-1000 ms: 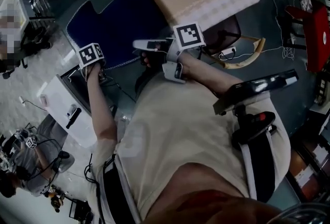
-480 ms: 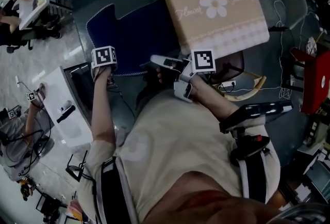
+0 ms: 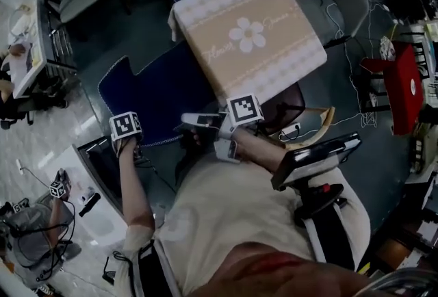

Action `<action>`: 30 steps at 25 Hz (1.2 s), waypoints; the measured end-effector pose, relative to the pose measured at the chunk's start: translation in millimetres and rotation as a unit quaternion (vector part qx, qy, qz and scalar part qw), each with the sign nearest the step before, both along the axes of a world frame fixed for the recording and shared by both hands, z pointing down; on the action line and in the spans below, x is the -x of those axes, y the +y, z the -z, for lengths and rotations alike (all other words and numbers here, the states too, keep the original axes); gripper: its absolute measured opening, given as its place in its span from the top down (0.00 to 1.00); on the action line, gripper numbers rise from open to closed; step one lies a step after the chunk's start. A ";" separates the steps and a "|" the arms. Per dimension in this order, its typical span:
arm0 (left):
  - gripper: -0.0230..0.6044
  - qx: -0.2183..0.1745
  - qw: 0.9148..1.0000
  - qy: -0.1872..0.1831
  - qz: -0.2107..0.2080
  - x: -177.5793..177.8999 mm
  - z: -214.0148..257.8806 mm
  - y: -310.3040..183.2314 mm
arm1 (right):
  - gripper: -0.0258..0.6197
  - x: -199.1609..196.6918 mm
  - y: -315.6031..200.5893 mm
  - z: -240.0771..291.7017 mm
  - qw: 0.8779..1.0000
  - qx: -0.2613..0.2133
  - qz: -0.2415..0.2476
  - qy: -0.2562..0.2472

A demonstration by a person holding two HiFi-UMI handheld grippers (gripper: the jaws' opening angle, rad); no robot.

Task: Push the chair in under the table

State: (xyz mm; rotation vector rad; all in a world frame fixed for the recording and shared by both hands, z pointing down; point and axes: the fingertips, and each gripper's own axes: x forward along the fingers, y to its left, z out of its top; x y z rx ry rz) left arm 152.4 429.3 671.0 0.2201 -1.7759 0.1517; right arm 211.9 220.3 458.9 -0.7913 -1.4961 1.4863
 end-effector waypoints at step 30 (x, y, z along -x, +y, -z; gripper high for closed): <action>0.77 0.002 1.000 0.000 -0.020 0.3 -1.4 -16.6 | 0.94 -9.5 0.5 -2.2 1.000 -0.003 0.000 0.029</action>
